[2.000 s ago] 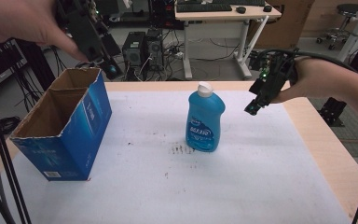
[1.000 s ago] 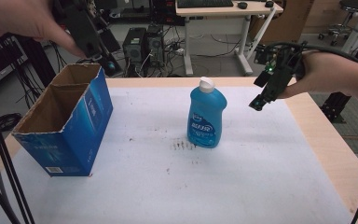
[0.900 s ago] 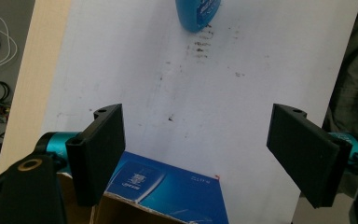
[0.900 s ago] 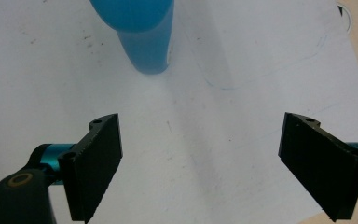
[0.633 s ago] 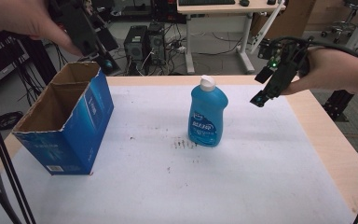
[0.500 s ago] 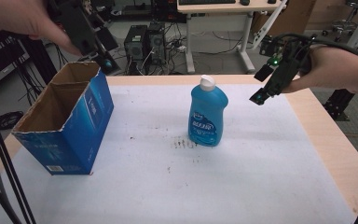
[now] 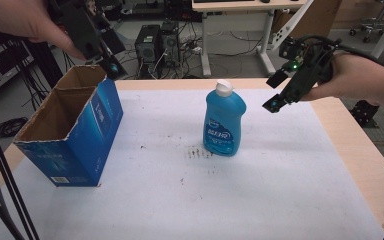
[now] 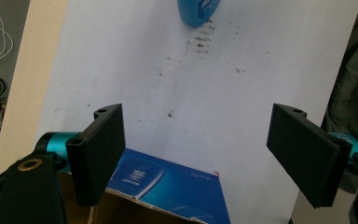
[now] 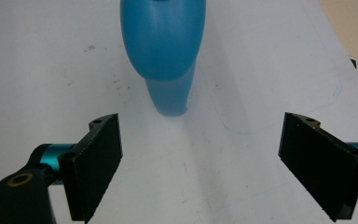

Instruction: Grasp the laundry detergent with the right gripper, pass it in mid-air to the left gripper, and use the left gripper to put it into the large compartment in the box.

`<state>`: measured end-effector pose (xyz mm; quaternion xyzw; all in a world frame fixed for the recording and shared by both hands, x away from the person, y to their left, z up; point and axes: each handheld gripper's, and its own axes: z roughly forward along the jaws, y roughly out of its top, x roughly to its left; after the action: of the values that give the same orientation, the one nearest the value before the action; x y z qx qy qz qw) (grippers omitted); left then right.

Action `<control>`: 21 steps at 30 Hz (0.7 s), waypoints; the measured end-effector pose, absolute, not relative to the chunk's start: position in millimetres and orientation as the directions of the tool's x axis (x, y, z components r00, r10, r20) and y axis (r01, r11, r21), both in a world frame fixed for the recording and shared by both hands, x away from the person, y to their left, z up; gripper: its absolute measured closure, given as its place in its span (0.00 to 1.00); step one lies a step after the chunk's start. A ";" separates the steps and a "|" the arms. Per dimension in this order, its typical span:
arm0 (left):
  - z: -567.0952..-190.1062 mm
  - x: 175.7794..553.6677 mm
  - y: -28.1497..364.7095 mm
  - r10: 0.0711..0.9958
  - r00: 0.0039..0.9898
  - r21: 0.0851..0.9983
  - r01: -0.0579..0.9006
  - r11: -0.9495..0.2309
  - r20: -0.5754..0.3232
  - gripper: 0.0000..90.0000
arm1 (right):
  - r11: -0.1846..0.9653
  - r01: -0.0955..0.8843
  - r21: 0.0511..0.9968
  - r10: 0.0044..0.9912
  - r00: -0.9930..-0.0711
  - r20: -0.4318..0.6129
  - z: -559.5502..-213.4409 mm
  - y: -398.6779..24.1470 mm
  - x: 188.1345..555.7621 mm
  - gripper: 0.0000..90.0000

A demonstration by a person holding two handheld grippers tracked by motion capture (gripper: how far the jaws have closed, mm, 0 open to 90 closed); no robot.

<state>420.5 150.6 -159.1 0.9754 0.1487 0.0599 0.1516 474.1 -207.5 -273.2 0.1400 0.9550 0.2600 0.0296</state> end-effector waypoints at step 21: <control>-161.7 420.2 147.7 0.294 0.953 0.301 0.261 -0.917 0.070 0.22 | 0.799 0.248 0.549 0.259 -0.964 0.057 -302.2 -184.7 468.3 0.14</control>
<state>420.2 147.7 -161.7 0.9774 0.1420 0.0568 0.1458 468.3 -184.7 -302.2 0.1337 0.9483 0.2878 0.0103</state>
